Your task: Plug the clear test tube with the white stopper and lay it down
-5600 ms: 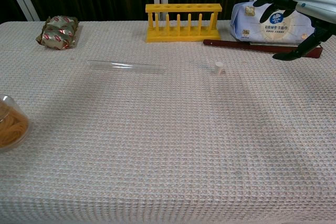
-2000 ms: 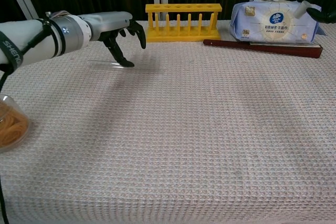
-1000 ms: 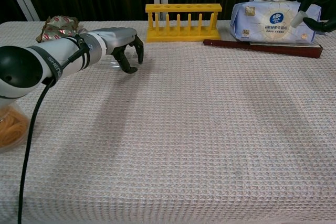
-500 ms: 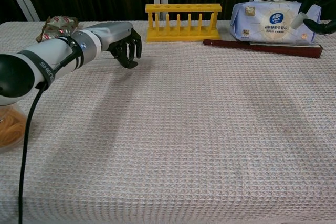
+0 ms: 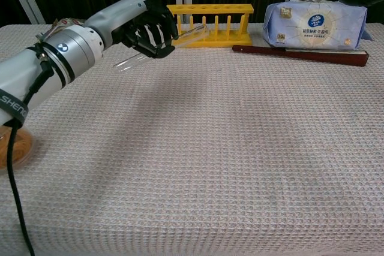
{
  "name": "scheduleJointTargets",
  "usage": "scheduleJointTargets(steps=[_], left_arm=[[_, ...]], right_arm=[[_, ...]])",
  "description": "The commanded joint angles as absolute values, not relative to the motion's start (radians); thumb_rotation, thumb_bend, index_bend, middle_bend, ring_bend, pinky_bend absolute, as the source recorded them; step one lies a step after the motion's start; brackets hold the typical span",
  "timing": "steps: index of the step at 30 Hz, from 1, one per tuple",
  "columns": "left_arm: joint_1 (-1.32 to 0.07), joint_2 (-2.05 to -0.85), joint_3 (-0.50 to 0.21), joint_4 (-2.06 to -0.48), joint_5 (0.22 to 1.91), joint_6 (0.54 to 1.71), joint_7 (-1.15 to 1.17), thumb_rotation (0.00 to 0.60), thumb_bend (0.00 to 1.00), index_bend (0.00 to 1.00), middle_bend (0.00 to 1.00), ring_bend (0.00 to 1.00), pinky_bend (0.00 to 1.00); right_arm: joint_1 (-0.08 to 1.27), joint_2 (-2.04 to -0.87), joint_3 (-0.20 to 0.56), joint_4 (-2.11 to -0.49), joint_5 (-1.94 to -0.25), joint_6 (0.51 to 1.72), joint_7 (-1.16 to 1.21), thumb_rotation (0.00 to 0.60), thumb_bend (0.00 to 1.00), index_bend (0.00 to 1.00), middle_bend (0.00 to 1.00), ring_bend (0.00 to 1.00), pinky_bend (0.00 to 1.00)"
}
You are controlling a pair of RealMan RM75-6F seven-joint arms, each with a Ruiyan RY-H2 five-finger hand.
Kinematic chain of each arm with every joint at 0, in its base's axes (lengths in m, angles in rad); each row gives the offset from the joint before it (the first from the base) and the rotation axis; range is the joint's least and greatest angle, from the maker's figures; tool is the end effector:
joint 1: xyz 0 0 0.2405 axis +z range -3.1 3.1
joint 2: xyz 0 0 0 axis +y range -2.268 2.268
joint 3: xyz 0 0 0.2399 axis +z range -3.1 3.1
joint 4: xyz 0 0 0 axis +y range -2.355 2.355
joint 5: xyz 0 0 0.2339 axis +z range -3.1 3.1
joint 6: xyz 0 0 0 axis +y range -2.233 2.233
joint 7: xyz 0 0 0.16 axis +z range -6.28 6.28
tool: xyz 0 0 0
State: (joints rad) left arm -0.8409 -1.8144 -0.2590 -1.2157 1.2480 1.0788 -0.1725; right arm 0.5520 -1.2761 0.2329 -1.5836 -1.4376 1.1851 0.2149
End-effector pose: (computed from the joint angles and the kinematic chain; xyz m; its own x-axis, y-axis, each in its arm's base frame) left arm -0.0661 0.3732 -0.0778 -0.0495 0.2621 0.9638 0.9100 -0.3858 0.1517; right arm -0.1603 -0.3464 0.0732 0.0771 -0.0920 0.9928 -0.9220 -0.3856 0.0358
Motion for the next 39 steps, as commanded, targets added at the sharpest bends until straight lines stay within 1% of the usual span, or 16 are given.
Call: scheduleJointTargets(steps=[1,7,16,24,39], left_arm=[[-0.818,-1.85,-0.25,-1.227,1.32,1.146,-0.254,0.6,0.45,0.6,0.61,0.48,0.51],[-0.817,-1.92,-0.26,-1.183,1.364,1.193,-0.344,0.6,0.45,0.6,0.61,0.48,0.51],[-0.818,-1.982,-0.276,-1.124,1.4,1.236,-0.422,0.6,0.45,0.6,0.6,0.48,0.5],[-0.817,-1.989,-0.284,-1.122,1.42,1.252,-0.437,0.6,0.45,0.6,0.6,0.48,0.5],[-0.819,-1.989,-0.297,-1.137,1.42,1.241,-0.432,0.6,0.45,0.6,0.6,0.48,0.5]], right_arm=[[0.593,-1.257,0.253,-1.638,-1.447,1.147,0.193,0.6,0.55,0.74,0.42,0.2,0.22],[0.635,-1.276,0.268,-1.678,-1.445,1.122,0.172,0.6,0.55,0.74,0.42,0.2,0.22],[0.656,-1.303,0.261,-1.686,-1.449,1.119,0.159,0.6,0.55,0.74,0.42,0.21,0.22],[0.665,-1.313,0.257,-1.684,-1.445,1.123,0.143,0.6,0.55,0.74,0.42,0.21,0.22],[0.679,-1.33,0.254,-1.678,-1.441,1.128,0.131,0.6,0.55,0.74,0.42,0.21,0.22]])
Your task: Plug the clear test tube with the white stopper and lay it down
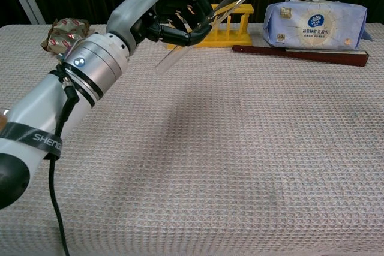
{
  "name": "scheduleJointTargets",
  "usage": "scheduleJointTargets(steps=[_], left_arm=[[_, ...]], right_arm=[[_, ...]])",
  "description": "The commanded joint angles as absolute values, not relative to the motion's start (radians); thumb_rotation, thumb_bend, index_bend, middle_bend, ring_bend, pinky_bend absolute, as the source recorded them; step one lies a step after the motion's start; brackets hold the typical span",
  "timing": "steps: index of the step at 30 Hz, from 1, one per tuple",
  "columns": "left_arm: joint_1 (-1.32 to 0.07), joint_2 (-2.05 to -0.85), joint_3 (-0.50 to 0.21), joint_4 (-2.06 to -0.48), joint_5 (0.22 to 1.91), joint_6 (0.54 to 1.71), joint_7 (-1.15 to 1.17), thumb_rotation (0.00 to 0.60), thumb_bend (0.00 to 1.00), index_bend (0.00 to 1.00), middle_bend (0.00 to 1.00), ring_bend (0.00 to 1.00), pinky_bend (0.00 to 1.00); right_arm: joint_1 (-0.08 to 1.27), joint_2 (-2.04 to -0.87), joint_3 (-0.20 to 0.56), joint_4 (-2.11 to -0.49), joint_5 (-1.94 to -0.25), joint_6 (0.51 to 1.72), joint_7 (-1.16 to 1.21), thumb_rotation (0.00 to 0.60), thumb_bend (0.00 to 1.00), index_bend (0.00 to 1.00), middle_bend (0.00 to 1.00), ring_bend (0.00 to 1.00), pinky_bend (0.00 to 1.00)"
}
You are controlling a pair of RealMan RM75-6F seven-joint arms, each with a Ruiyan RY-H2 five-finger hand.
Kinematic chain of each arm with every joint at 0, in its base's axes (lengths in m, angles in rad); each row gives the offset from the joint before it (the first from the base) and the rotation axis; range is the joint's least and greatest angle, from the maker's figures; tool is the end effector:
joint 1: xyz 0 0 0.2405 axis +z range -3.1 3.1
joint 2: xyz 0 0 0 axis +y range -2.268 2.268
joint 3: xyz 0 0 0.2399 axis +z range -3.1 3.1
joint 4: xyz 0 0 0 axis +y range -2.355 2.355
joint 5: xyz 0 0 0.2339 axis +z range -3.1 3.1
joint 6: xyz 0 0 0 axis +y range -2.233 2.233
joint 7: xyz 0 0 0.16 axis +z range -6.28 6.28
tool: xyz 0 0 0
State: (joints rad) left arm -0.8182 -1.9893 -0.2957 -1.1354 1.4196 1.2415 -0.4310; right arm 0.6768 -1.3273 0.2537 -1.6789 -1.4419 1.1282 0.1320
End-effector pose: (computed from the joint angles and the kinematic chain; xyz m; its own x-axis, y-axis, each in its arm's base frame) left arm -0.0263 0.3438 -0.0925 -0.3572 0.2854 0.8894 0.7738 -0.4428 0.4529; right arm -0.0846 -0.3434 0.0455 0.0733 -0.1626 0.9840 -0.8496 -0.5269 -0.0238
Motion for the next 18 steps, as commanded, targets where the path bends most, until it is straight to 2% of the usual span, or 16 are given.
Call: scheduleJointTargets(steps=[1,18], left_arm=[[-0.819,-1.989,-0.298,-1.138,1.42,1.24,-0.433,0.6,0.45,0.6,0.6,0.48,0.5],[-0.821,-1.989,-0.314,-1.144,1.418,1.236,-0.46,0.6,0.45,0.6,0.61,0.47,0.5]], right_arm=[[0.68,-1.332,0.254,-1.678,-1.44,1.127,0.131,0.6,0.55,0.74,0.43,0.21,0.22],[0.698,-1.377,0.248,-1.647,-1.452,1.142,0.113,0.6,0.55,0.74,0.43,0.21,0.22]])
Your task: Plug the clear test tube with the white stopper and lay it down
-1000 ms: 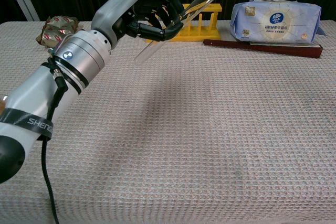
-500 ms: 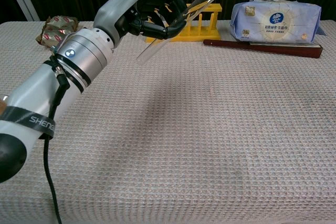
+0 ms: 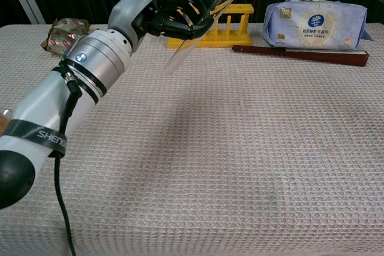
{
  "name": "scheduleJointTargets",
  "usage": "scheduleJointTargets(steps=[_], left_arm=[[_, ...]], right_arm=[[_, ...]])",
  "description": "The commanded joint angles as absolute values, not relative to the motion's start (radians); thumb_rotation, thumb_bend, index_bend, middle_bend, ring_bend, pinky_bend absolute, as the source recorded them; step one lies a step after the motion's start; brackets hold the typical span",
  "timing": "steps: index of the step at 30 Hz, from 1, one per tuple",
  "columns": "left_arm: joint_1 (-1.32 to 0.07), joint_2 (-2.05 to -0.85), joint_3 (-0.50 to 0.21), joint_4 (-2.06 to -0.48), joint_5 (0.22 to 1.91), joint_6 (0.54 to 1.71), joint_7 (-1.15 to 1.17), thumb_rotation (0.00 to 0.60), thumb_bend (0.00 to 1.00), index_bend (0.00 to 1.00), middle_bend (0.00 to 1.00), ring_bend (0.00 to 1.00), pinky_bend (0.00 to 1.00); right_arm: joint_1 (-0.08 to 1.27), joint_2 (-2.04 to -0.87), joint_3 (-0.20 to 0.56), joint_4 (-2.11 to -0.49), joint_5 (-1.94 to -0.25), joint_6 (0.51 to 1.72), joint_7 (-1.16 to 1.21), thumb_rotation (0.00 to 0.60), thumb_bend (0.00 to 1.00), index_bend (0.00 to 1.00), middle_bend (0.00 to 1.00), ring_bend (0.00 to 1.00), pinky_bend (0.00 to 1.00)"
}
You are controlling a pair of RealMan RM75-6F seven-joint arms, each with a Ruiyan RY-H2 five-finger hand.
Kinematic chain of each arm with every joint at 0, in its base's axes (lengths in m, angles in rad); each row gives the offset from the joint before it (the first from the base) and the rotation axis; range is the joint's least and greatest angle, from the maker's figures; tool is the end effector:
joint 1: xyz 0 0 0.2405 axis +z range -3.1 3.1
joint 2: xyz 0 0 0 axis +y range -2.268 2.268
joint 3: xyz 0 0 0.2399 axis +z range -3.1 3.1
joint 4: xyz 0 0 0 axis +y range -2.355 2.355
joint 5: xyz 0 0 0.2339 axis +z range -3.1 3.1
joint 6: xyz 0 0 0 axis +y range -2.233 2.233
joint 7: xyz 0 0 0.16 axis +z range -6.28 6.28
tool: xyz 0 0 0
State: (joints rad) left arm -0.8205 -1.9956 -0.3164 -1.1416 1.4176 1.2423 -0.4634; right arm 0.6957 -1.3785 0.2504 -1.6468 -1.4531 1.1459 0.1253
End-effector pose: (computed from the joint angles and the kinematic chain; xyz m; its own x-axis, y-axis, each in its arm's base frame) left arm -0.0213 0.3455 -0.0901 -0.4045 0.2928 0.8664 0.7531 -0.4309 0.4972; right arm -0.0763 -0.3434 0.0349 0.0615 -0.1561 0.9858 -0.8362 -0.5473 -0.0345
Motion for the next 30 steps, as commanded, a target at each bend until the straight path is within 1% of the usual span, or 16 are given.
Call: scheduleJointTargets(steps=[1,14,18,22,25,28,30], left_arm=[[-0.821,-1.985,-0.314,-1.147,1.418,1.233,-0.459,0.6,0.45,0.6,0.61,0.47,0.5],[-0.819,-1.968,-0.314,-1.16,1.41,1.219,-0.436,0.6,0.45,0.6,0.61,0.48,0.5],[-0.819,-1.965,-0.314,-1.161,1.409,1.215,-0.433,0.6,0.45,0.6,0.61,0.48,0.5],[-0.818,-1.964,-0.311,-1.159,1.406,1.21,-0.429,0.6,0.45,0.6,0.61,0.48,0.5],[-0.816,-1.966,-0.308,-1.151,1.405,1.21,-0.426,0.6,0.45,0.6,0.61,0.48,0.5],[-0.816,-1.971,-0.305,-1.141,1.408,1.213,-0.421,0.6,0.45,0.6,0.6,0.47,0.49],[-0.817,-1.975,-0.303,-1.136,1.412,1.217,-0.42,0.6,0.45,0.6,0.6,0.47,0.49]], right_arm=[[0.699,-1.376,0.248,-1.648,-1.451,1.141,0.107,0.6,0.55,0.74,0.43,0.21,0.22],[0.713,-1.388,0.246,-1.637,-1.429,1.125,0.055,0.6,0.55,0.74,0.42,0.21,0.22],[0.715,-1.394,0.243,-1.63,-1.429,1.124,0.054,0.6,0.53,0.73,0.41,0.21,0.22],[0.713,-1.394,0.243,-1.629,-1.429,1.128,0.059,0.6,0.43,0.64,0.38,0.21,0.21],[0.71,-1.392,0.243,-1.629,-1.429,1.132,0.067,0.6,0.26,0.51,0.35,0.2,0.19],[0.707,-1.392,0.242,-1.626,-1.427,1.136,0.074,0.6,0.15,0.43,0.34,0.2,0.16],[0.706,-1.391,0.241,-1.625,-1.425,1.135,0.078,0.6,0.09,0.39,0.33,0.19,0.14]])
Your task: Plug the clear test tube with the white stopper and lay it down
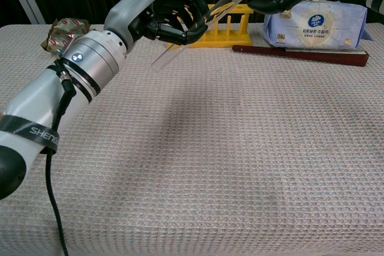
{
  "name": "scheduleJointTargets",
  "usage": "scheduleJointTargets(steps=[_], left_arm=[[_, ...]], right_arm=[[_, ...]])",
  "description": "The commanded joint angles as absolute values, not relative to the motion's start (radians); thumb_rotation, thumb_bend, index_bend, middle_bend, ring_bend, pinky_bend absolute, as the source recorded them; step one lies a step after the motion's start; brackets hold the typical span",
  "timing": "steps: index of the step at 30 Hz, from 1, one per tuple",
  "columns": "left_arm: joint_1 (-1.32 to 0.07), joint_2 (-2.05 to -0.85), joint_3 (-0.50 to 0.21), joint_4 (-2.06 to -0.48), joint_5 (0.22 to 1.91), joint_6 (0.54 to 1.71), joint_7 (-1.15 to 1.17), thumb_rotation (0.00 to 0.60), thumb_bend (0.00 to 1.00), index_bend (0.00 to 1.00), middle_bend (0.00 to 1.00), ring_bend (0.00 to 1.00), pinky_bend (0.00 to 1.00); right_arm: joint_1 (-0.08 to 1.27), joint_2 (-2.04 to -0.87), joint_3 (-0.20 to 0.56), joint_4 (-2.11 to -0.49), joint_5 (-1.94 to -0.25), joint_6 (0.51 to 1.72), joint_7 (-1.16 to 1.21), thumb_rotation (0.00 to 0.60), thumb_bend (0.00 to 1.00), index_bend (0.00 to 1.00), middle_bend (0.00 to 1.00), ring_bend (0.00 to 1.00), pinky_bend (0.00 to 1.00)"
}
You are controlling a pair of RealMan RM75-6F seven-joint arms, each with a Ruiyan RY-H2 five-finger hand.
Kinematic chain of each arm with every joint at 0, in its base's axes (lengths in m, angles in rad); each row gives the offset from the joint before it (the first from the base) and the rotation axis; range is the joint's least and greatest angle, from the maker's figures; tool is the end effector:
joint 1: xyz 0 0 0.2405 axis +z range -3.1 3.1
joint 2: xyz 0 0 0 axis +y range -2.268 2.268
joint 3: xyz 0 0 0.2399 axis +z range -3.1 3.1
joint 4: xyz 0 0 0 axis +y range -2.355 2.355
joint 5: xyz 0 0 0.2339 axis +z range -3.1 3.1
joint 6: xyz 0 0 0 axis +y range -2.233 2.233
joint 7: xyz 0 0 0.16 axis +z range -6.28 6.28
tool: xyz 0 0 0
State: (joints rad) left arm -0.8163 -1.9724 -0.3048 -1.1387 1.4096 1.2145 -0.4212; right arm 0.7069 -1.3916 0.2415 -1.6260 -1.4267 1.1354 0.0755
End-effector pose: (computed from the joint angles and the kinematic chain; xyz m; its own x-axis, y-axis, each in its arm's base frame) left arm -0.0306 0.3495 -0.0905 -0.3401 0.2843 0.8964 0.7896 -0.4313 0.4364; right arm -0.0803 -0.3469 0.0292 0.1093 -0.1427 0.9837 -0.8439 -0.5363 0.0160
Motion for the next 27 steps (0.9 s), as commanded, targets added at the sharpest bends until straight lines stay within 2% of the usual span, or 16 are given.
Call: scheduleJointTargets(steps=[1,7,13,20,27], left_arm=[[-0.817,-1.976,-0.303,-1.134,1.414,1.218,-0.42,0.6,0.45,0.6,0.6,0.47,0.49],[-0.819,-1.977,-0.296,-1.114,1.421,1.216,-0.412,0.6,0.45,0.6,0.6,0.47,0.49],[-0.819,-1.958,-0.256,-1.004,1.432,1.184,-0.329,0.6,0.45,0.6,0.6,0.47,0.49],[-0.844,-1.975,-0.227,-0.843,1.383,1.043,-0.169,0.6,0.45,0.6,0.59,0.46,0.42],[-0.865,-2.011,-0.24,-0.786,1.319,0.951,-0.065,0.6,0.43,0.56,0.52,0.36,0.36]], right_arm=[[0.705,-1.391,0.24,-1.625,-1.424,1.135,0.079,0.6,0.07,0.38,0.32,0.19,0.14],[0.693,-1.377,0.242,-1.635,-1.423,1.151,0.087,0.6,0.03,0.35,0.31,0.19,0.13],[0.62,-1.292,0.225,-1.667,-1.427,1.227,0.068,0.6,0.03,0.33,0.31,0.19,0.13],[0.518,-1.218,0.203,-1.671,-1.406,1.313,0.1,0.6,0.03,0.32,0.3,0.19,0.13],[0.473,-1.211,0.19,-1.635,-1.398,1.329,0.153,0.6,0.03,0.32,0.3,0.19,0.13]])
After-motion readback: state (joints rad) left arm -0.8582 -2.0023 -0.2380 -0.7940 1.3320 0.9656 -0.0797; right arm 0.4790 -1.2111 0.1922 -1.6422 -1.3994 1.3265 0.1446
